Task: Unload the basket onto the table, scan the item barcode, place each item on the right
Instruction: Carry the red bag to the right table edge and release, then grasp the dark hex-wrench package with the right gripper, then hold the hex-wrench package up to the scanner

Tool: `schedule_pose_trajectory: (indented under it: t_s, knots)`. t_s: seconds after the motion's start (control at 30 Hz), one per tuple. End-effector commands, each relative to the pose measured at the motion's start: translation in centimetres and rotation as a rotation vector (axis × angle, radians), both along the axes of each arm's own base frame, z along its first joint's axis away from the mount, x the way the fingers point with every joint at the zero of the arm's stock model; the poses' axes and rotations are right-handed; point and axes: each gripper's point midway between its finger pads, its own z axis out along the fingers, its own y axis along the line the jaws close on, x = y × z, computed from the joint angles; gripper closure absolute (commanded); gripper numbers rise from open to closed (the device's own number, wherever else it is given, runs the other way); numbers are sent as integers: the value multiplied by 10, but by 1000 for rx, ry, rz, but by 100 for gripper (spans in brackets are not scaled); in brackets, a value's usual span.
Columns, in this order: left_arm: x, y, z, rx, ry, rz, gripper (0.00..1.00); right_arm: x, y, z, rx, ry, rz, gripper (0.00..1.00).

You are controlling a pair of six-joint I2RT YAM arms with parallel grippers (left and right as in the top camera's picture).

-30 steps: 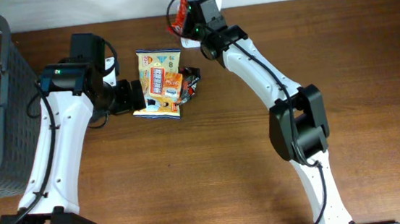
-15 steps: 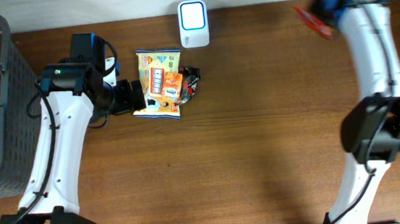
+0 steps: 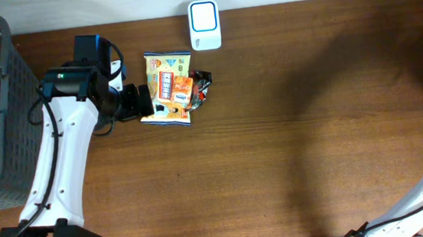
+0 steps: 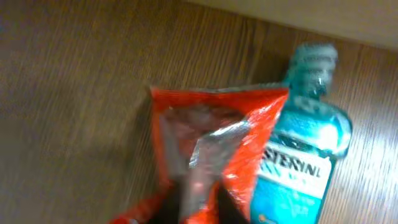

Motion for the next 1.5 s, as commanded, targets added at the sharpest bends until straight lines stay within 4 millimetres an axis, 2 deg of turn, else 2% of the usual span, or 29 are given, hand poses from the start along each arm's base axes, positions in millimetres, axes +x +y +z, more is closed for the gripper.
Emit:
schedule_pose_trajectory:
  t_s: [0.0,0.03,0.1,0.13,0.17,0.2,0.23,0.27,0.3,0.33,0.37,0.43,0.47,0.53,0.57,0.6,0.63,0.7,0.73,0.8,0.93,1.03,1.07,1.17,1.2,1.3,1.37,1.4,1.47]
  knots:
    - [1,0,1,-9,-3,6,1,-4,-1,5,-23,47,70,18]
    - [1,0,1,-9,-3,6,1,-4,1,25,-7,33,79,7]
    - [1,0,1,-9,-3,6,1,17,23,55,68,-75,172,7]
    - [1,0,1,-9,-3,6,1,49,59,81,158,-226,386,7]
    - [1,0,1,-9,-3,6,1,78,112,101,291,-388,596,7]
    - [1,0,1,-9,-3,6,1,94,162,107,408,-452,745,7]
    - [1,0,1,-9,-3,6,1,103,214,101,479,-408,859,7]
    - [1,0,1,-9,-3,6,1,107,240,98,508,-377,912,2]
    - [1,0,1,-9,-2,6,1,112,307,91,585,-303,1022,1]
    - [1,0,1,-9,-3,6,1,115,359,86,615,-233,1107,1]
    - [1,0,1,-9,-3,6,1,117,405,78,599,-155,1190,1]
    - [1,0,1,-9,-3,6,1,118,475,66,569,-69,1323,1]
    - [1,0,1,-9,-3,6,1,116,531,54,552,-19,1393,1]
    - [1,0,1,-9,-3,6,1,120,578,40,484,20,1377,1]
    - [1,0,1,-9,-3,6,1,123,604,31,392,48,1310,12]
    - [1,0,1,-9,-3,6,1,123,616,26,365,54,1286,20]
    - [1,0,1,-9,-3,6,1,119,643,18,357,50,1274,25]
    - [1,0,1,-9,-3,6,1,111,673,1,394,59,1256,37]
    - [1,0,1,-9,-3,6,1,106,693,-16,399,75,1291,40]
    - [1,0,1,-9,-3,6,1,102,708,-31,401,87,1316,53]
    - [1,0,1,-9,-3,6,1,102,712,-44,424,96,1296,56]
    - [1,0,1,-9,-3,6,1,97,714,-66,428,138,1295,58]
    - [1,0,1,-9,-3,6,1,97,714,-68,427,141,1294,60]
    - [1,0,1,-9,-3,6,1,102,706,-70,377,144,1276,76]
    - [1,0,1,-9,-3,6,1,103,701,-71,350,156,1265,77]
    - [1,0,1,-9,-3,6,1,101,670,-68,264,244,1256,85]
    - [1,0,1,-9,-3,6,1,96,647,-70,189,323,1235,85]
    - [1,0,1,-9,-2,6,1,94,646,-71,182,341,1254,85]
    - [1,0,1,-9,-3,6,1,94,646,-68,168,352,1292,95]
